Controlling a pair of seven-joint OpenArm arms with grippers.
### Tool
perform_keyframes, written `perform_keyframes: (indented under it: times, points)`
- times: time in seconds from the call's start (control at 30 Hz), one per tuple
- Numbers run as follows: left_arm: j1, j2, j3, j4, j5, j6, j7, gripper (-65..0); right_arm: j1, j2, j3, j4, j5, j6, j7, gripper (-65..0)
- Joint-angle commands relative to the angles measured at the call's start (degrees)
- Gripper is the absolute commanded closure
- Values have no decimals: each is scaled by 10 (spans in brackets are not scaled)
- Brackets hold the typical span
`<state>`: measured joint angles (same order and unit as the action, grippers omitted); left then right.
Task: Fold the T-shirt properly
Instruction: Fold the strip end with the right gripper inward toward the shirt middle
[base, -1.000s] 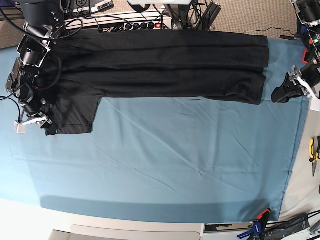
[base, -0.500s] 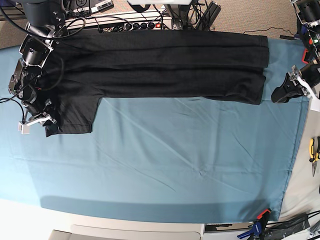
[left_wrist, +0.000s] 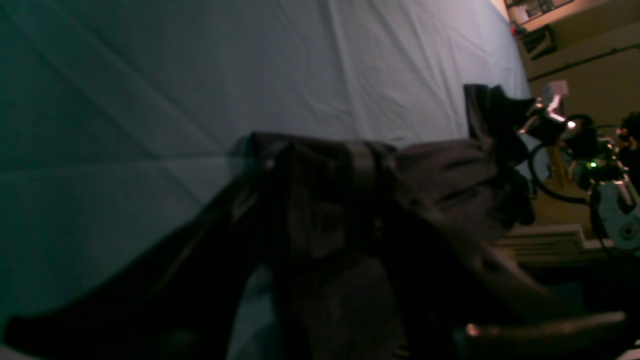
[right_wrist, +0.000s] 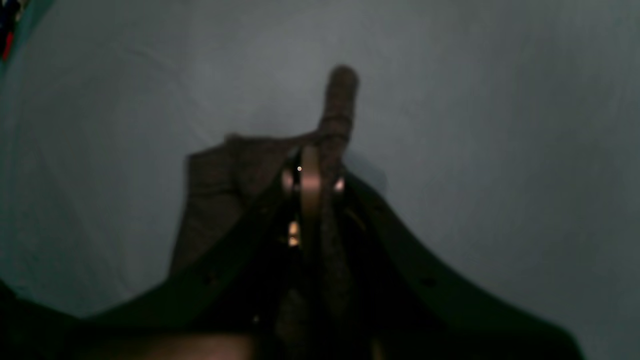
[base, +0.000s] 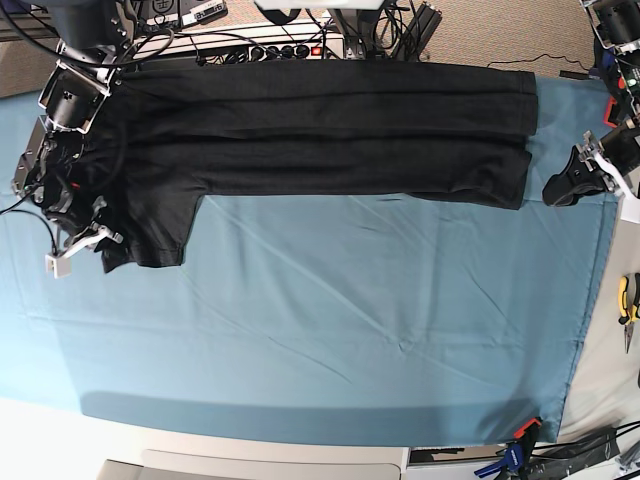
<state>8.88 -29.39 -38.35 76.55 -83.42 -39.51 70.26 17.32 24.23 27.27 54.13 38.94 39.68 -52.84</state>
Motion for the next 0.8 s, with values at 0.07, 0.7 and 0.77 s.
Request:
perform_keyframes:
  times: [0.07, 0.7, 0.77]
  points:
    - [-4, -14, -5, 9, -16, -5, -9, -194, 10, 14, 1, 49, 16, 3, -9, 0]
    - [-5, -14, -5, 9, -16, -5, -14, -194, -167, 24, -63, 352, 22, 3, -44, 0]
    - [-5, -14, -5, 9, -16, -5, -18, -194, -197, 24, -63, 394, 22, 3, -44, 0]
